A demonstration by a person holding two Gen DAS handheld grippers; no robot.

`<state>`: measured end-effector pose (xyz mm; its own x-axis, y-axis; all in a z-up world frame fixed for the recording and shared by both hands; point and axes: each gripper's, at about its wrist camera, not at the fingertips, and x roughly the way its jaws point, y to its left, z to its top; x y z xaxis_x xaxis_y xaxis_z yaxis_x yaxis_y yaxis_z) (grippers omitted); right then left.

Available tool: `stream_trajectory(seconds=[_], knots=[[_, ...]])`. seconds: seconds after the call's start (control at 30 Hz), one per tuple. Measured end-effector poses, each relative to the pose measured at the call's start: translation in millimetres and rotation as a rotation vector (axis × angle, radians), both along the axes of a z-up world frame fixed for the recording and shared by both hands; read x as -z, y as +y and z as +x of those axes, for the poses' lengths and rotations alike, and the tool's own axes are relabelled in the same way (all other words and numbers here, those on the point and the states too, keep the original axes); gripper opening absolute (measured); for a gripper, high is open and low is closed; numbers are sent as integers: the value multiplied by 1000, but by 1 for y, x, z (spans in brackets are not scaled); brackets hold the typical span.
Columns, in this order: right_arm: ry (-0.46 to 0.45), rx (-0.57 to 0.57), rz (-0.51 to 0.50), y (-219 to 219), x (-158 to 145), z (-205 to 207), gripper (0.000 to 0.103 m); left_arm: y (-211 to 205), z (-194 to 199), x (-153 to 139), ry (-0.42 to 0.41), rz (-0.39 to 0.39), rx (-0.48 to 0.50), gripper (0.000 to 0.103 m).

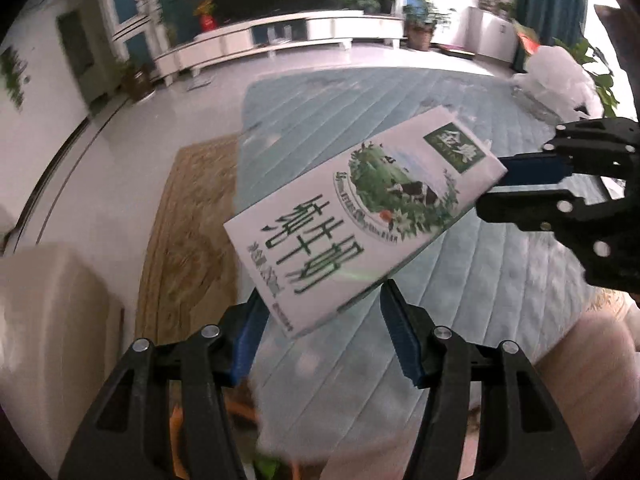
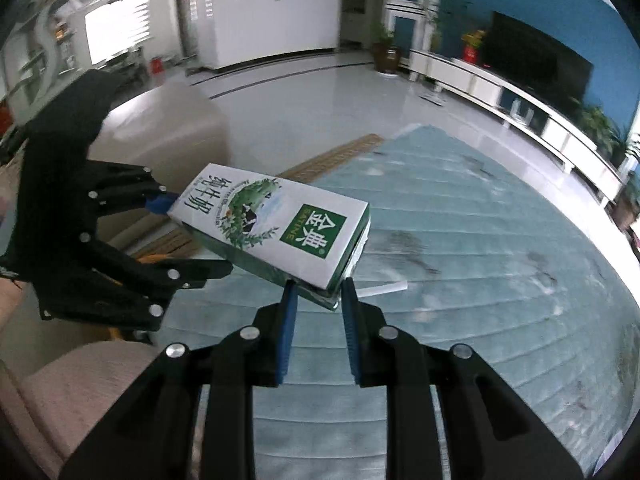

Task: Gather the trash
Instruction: 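Carry the milk carton with both grippers over the orange bin and release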

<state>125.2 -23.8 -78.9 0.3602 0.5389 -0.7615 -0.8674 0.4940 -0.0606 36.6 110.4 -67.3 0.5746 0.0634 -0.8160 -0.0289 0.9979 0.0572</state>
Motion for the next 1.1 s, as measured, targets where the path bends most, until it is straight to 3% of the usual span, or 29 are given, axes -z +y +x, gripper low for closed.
stream_trajectory(seconds=[0.27,0.5,0.77,1.1], knots=[[37,-195,-65,91,29,-93,22,76,-111,29,42,-42,-187,58],[78,-339,-142,158,63,-156,21,131,-178,62,85,-80,-337,58],[152,-369,-266,208,97,-171,21,163,-201,108,143,-148,-427,58],[157,-379,-361,237,113,-174,21,188,-206,133,178,-184,-460,58]])
